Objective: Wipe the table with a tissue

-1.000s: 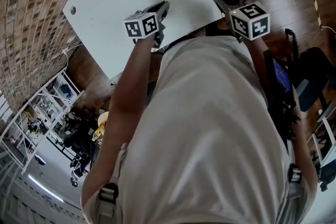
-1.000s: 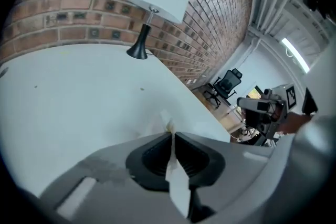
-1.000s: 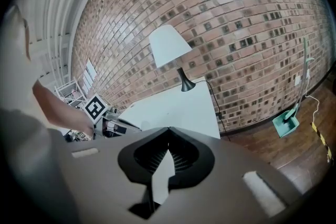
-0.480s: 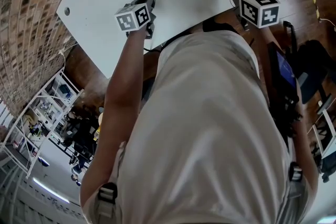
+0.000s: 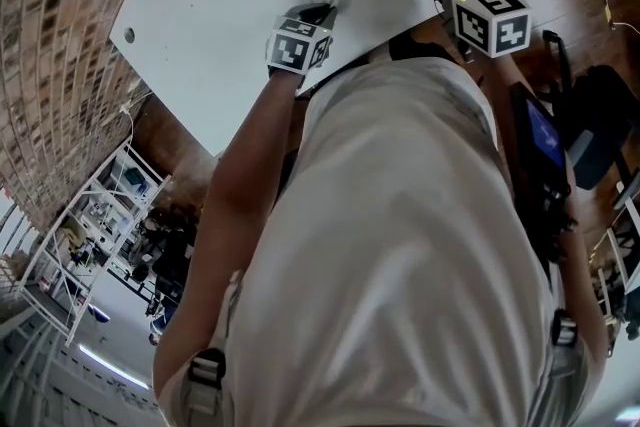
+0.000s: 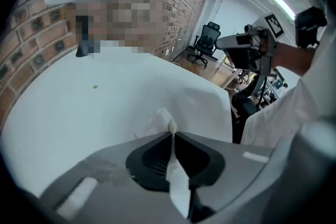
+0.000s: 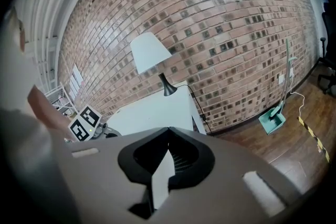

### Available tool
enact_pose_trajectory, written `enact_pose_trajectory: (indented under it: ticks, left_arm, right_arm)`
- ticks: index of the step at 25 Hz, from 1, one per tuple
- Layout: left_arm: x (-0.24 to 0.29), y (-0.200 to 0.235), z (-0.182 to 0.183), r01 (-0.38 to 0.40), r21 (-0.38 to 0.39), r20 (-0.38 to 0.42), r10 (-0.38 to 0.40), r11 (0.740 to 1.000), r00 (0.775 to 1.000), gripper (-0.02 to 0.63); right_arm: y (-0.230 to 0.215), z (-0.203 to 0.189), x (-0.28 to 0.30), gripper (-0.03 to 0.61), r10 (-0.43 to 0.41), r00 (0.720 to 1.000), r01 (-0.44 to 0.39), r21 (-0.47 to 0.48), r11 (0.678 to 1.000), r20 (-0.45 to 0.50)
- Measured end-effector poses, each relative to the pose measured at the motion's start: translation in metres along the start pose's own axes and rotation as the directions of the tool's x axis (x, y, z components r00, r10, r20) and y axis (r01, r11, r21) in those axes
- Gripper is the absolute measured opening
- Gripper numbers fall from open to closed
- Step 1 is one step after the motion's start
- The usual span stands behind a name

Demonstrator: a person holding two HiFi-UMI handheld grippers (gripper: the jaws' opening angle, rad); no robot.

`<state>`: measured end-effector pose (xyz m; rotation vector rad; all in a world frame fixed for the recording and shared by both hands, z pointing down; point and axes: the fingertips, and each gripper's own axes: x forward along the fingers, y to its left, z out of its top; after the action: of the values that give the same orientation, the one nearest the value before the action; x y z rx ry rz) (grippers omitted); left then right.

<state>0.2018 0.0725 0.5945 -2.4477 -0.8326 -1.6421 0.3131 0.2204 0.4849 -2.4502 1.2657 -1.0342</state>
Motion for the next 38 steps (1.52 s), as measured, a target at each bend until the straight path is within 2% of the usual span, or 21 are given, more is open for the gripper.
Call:
enact_pose_trajectory:
  ticks: [3,7,9,11,14,18,20,23,25,27,31,38]
  left_arm:
    - [0.008,-0.017,0.008,0.066,-0.002,-0.006,-0.066,0.998,0.998,0.021]
    - [0.026,-0.06,0.024,0.158,0.096,-0.034,-0.156,0.983,0.987,0.021]
    - [0.033,-0.073,0.032,0.18,0.14,-0.043,-0.176,0.974,0.983,0.021]
    - [0.034,-0.071,0.039,0.17,0.158,-0.031,-0.168,0.973,0.985,0.021]
    - [0.023,-0.042,0.053,0.094,0.109,0.053,-0.1,0.99,0.994,0.021]
    - [-0.002,0.019,0.06,-0.026,-0.053,0.169,0.035,0.998,0.985,0.023]
    - [-0.02,0.051,0.057,-0.079,-0.159,0.199,0.111,0.984,0.974,0.023]
    - [-0.046,0.101,0.052,-0.169,-0.292,0.212,0.236,0.941,0.948,0.023]
    - [-0.053,0.129,0.052,-0.198,-0.354,0.214,0.285,0.914,0.934,0.023]
    - [-0.054,0.149,0.055,-0.216,-0.372,0.202,0.305,0.903,0.931,0.023]
    - [-0.046,0.172,0.062,-0.242,-0.355,0.168,0.316,0.903,0.934,0.023]
    - [-0.029,0.183,0.068,-0.272,-0.319,0.121,0.323,0.908,0.939,0.023]
  right_arm:
    - [-0.002,-0.002,0.0,0.008,-0.004,1.0,0.004,0.007,1.0,0.001]
    - [-0.001,-0.006,-0.003,0.008,-0.007,1.0,0.007,0.011,1.0,-0.001]
    - [0.001,-0.006,-0.002,0.008,-0.005,1.0,0.005,0.011,1.0,-0.003]
    - [0.002,-0.004,-0.001,0.008,-0.003,1.0,0.003,0.008,1.0,-0.004]
    - [0.003,-0.002,0.001,0.008,0.003,1.0,-0.003,0.002,1.0,-0.005]
    - [0.007,-0.002,0.005,0.008,0.026,1.0,-0.026,-0.008,1.0,-0.012]
    - [0.012,-0.004,0.009,0.008,0.046,0.999,-0.047,-0.016,0.999,-0.027]
    - [0.018,-0.004,0.019,0.008,0.072,0.997,-0.072,-0.018,0.997,-0.042]
    - [0.019,-0.001,0.024,0.008,0.08,0.996,-0.081,-0.018,0.997,-0.046]
    - [0.018,0.002,0.027,0.008,0.083,0.995,-0.084,-0.021,0.996,-0.05]
    - [0.011,0.006,0.029,0.008,0.07,0.996,-0.072,-0.018,0.997,-0.053]
    - [-0.004,0.002,0.028,0.008,0.04,0.997,-0.04,0.008,0.999,-0.064]
